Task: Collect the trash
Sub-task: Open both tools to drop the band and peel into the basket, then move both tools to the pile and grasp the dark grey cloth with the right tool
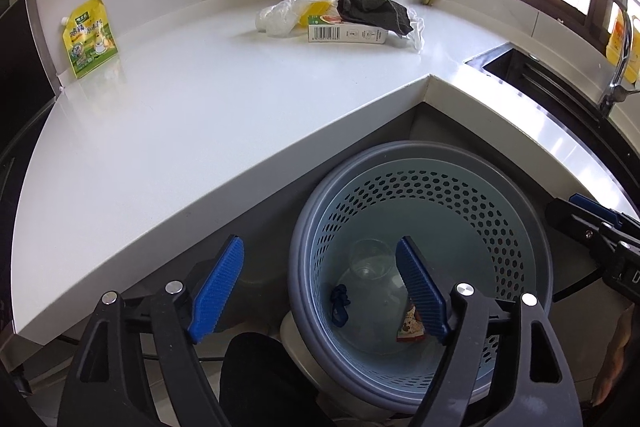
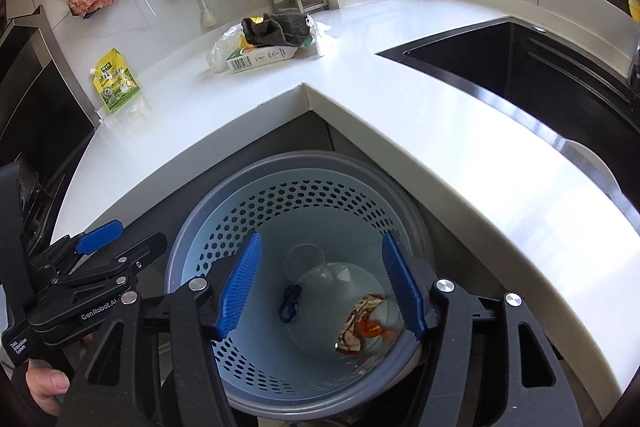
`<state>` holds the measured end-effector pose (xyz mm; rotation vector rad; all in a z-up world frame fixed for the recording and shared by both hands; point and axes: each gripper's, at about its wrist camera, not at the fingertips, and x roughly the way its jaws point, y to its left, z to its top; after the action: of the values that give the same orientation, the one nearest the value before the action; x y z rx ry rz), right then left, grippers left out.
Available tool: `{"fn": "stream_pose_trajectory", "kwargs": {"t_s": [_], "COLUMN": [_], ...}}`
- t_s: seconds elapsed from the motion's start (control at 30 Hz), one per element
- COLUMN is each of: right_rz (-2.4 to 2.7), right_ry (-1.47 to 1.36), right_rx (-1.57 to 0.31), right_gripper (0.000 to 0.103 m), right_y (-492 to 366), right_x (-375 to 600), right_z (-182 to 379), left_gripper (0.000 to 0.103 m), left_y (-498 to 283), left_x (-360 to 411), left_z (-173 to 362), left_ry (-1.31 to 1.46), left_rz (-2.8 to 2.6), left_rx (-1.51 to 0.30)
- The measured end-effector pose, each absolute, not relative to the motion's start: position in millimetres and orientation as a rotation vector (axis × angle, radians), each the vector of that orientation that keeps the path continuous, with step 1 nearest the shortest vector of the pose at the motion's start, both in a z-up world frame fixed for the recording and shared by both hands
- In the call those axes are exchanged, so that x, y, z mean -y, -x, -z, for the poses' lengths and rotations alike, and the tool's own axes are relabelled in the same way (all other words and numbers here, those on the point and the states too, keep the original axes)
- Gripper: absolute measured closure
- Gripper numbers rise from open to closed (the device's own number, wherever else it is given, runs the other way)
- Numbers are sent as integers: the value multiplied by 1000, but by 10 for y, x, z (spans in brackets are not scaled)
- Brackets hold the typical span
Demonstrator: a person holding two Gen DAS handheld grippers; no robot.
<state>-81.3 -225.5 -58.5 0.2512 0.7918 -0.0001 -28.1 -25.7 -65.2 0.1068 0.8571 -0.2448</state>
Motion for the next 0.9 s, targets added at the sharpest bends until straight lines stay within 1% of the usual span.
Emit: {"fn": "stream_pose_trajectory", "kwargs": {"t_s": [0.03,0.07,0.13,0.37,0.47,0.9], "right_rz": [7,9,24,15,1,6], "right_ry": [-257,-264,-258,-245,-255,-284], "right_rx": [-778,-765,-758,-736,-719,-716], "right_gripper": [37,37,37,37,36,36], "right_y": [835,855,866,883,876,623], "right_x": [2271,2286,2300,2244,2243,2337], "right_z": [549,517,463,301,245,312], "left_gripper": [26,26,24,23,20,18], "left_y": [275,274,277,327,335,22], "left_x": [234,215,182,164,139,109], "left_z": [619,582,510,269,189,102], "left_ry": [-103,-99,-83,-73,-64,-53], "left_rz": [243,239,244,265,265,246], "left_rx": [-853,-845,-830,-769,-745,-717]}}
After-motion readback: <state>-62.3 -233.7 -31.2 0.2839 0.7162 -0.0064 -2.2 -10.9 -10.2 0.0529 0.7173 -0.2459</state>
